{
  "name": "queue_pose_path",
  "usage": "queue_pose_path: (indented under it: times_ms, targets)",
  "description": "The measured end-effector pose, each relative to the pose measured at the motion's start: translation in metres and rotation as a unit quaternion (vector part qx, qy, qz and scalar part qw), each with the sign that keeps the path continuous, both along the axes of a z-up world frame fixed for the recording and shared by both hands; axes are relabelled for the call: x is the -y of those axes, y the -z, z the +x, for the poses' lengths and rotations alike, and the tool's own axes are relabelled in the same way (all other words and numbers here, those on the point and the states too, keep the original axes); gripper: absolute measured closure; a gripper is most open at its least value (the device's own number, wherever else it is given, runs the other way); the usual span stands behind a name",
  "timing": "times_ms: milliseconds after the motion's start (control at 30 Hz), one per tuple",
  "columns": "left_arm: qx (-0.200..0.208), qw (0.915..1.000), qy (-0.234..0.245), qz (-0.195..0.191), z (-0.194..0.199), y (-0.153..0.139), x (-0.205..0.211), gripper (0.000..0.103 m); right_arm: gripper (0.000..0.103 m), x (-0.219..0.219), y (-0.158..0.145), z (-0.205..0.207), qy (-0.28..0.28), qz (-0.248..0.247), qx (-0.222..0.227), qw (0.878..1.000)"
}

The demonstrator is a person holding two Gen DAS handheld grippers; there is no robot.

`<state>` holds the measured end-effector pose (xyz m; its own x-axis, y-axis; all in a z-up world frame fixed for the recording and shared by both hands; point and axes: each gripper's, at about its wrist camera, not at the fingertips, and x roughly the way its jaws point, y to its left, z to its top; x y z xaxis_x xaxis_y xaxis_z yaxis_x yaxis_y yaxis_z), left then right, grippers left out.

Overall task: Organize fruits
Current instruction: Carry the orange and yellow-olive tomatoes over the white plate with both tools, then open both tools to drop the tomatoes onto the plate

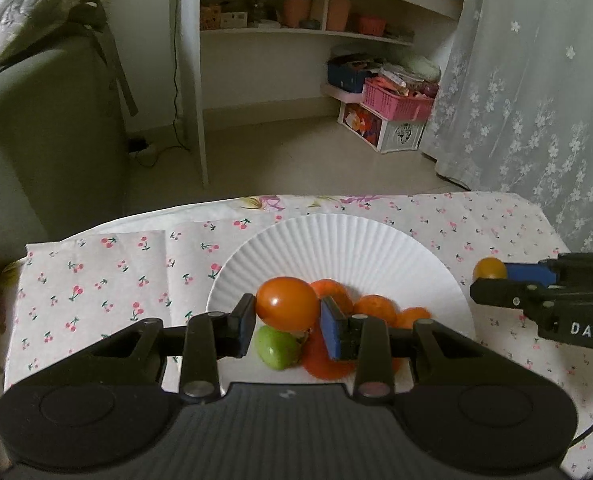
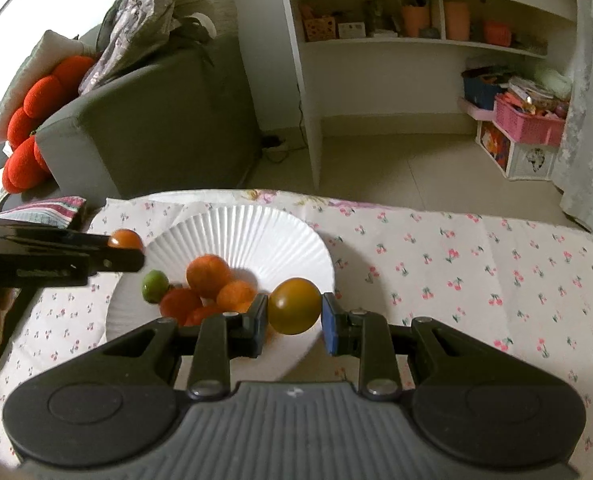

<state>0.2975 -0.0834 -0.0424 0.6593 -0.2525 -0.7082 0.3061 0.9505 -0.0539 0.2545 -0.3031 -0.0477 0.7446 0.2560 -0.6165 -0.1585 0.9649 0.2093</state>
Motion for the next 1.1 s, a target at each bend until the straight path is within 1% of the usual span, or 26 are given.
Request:
queue_pose_path:
  times_ms: [100,233,300,500,667,700,733,833,900,967,1000,1100]
  targets:
    - [-0.011,0.9999,0.001,0.005,0.006,0.008,0.001,0.095,0.078,-0.002,0.004,0.007,-0.001,0.005,-0.002,1.000]
    - [-0.025,0.9997,0.000,-0.006,0.012,0.017,-0.003,0.095,0.078,-0.005,0.015,0.014,-0.003,0.001,-0.011,1.000]
    - [-0.025,0.9997,0.000,0.000,0.015,0.019,-0.001,0.095,0.078,-0.005,0.016,0.016,-0.004,0.004,-0.012,1.000]
    - [-0.025,0.9997,0.002,-0.001,0.019,0.020,0.000,0.095,0.078,-0.010,0.023,0.022,-0.004,-0.005,-0.016,1.000]
    - [-0.035,0.9992,0.008,-0.017,0.019,0.021,-0.002,0.094,0.077,-0.012,0.022,0.023,0.003,0.000,-0.015,1.000]
    - [-0.032,0.9992,0.009,-0.020,0.018,0.019,-0.003,0.091,0.075,-0.011,0.022,0.022,0.007,0.002,-0.013,1.000]
    - [-0.031,0.9992,0.010,-0.023,0.017,0.018,-0.004,0.087,0.074,-0.010,0.020,0.020,0.011,0.005,-0.011,1.000]
    - [-0.030,0.9989,0.005,-0.036,0.011,0.012,-0.010,0.085,0.073,-0.007,0.015,0.015,0.016,0.009,-0.008,1.000]
    - [-0.028,0.9976,-0.001,-0.063,0.004,0.004,-0.020,0.085,0.073,-0.004,0.012,0.010,0.018,0.008,-0.005,1.000]
    - [-0.029,0.9950,-0.017,-0.094,-0.005,-0.005,-0.031,0.085,0.073,0.000,0.007,0.006,0.023,0.002,-0.007,1.000]
    - [-0.027,0.9939,-0.025,-0.104,-0.011,-0.011,-0.037,0.084,0.073,0.001,0.005,0.005,0.025,0.001,-0.007,1.000]
    - [-0.011,0.9937,-0.050,-0.100,-0.027,-0.027,-0.046,0.079,0.072,0.006,-0.007,-0.003,0.033,0.001,-0.005,0.999]
